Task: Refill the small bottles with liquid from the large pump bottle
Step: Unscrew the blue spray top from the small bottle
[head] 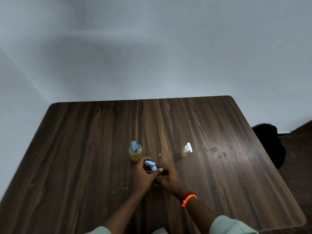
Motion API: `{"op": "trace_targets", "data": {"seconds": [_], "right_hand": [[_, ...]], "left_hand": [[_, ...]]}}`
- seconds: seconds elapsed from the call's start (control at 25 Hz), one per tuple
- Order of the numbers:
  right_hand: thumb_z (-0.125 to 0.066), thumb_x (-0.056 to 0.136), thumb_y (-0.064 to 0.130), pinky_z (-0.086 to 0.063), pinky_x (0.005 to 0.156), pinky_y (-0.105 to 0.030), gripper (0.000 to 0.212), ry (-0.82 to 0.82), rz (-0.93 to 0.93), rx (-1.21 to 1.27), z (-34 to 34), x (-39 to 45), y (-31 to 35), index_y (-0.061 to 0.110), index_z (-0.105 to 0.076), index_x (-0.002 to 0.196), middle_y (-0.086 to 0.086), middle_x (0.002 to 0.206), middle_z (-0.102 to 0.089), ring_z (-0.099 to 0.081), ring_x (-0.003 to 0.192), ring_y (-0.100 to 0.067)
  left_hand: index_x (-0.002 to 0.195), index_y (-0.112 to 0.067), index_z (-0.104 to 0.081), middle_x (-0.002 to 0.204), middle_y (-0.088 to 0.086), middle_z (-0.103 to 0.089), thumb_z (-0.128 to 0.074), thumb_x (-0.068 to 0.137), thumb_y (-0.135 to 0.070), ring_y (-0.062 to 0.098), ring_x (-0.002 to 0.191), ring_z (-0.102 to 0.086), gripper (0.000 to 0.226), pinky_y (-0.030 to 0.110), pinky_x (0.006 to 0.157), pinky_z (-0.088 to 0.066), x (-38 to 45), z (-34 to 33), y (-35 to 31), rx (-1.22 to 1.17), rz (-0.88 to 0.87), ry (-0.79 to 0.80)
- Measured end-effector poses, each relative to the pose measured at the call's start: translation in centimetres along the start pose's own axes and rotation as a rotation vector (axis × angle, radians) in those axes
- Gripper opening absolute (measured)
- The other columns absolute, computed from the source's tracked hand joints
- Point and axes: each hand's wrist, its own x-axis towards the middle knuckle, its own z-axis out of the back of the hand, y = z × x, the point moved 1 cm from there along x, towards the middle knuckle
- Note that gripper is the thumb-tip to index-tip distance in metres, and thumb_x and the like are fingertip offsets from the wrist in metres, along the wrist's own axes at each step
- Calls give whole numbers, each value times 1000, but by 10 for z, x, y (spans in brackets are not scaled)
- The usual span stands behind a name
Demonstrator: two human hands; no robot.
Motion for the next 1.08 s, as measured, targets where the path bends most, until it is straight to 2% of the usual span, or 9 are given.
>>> {"op": "trace_targets", "data": {"seconds": [0.12,0.2,0.28,0.4,0.52,0.64,0.8,0.88,1.08], "right_hand": [[-74,94,8,-61,94,-43,35,-16,51,36,5,1,1,4,-70,128,-13,122,-75,-72,112,-24],[-74,96,14,-60,96,-47,35,-36,46,49,10,3,1,7,-70,130,-13,120,-76,-72,112,-27],[-74,96,18,-63,87,-45,29,-26,42,74,11,4,-1,9,-74,124,-13,111,-79,-75,105,-28],[-79,92,19,-65,79,-41,32,-7,7,82,2,0,4,8,-73,122,-10,111,-76,-75,101,-23],[-77,92,13,-63,92,-45,34,-17,56,75,-2,-1,4,9,-72,125,-7,117,-76,-73,108,-21],[-76,94,16,-59,96,-48,32,-66,28,58,8,2,2,9,-73,124,-13,118,-76,-71,111,-27],[-73,96,30,-60,79,-28,27,-36,56,15,11,-2,0,17,-77,120,-4,104,-79,-73,95,-14],[-74,95,34,-59,77,-29,27,-24,62,-1,10,-3,0,21,-77,119,-2,101,-79,-72,92,-14],[-89,79,38,-57,89,-32,52,20,-15,-113,4,-7,-11,19,-73,125,-2,116,-73,-68,106,-18]], "left_hand": [[136,-32,-59,122,-11,-76,-92,79,-12,6,114,-73,69,24,92,-62,-2,1,-1,-78,-13,132],[138,-33,-58,117,-10,-80,-88,84,-7,5,111,-76,68,19,87,-62,-2,2,-3,-111,-23,137],[138,-31,-57,106,-5,-82,-89,82,-6,2,99,-79,70,14,80,-60,-1,3,-7,-114,-18,73],[129,-27,-61,99,-1,-78,-95,75,-13,4,90,-77,66,13,70,-60,-1,2,-9,-83,-12,5],[125,-24,-67,110,-5,-78,-96,75,-17,8,102,-76,59,23,82,-63,-1,3,-8,-74,-7,27],[111,-27,-75,103,-8,-83,-92,78,-9,5,102,-78,41,28,87,-65,-2,5,-7,-82,-21,81],[107,-28,-78,97,-8,-82,-92,80,-16,5,98,-77,32,21,80,-62,-4,4,-8,-36,-4,60],[108,-21,-79,101,-7,-81,-90,83,-18,7,100,-76,27,27,85,-62,-4,1,-10,-24,-8,54],[95,-26,-78,87,-8,-83,-86,87,-17,6,86,-80,15,21,76,-62,-2,5,-33,-175,22,-89]]}}
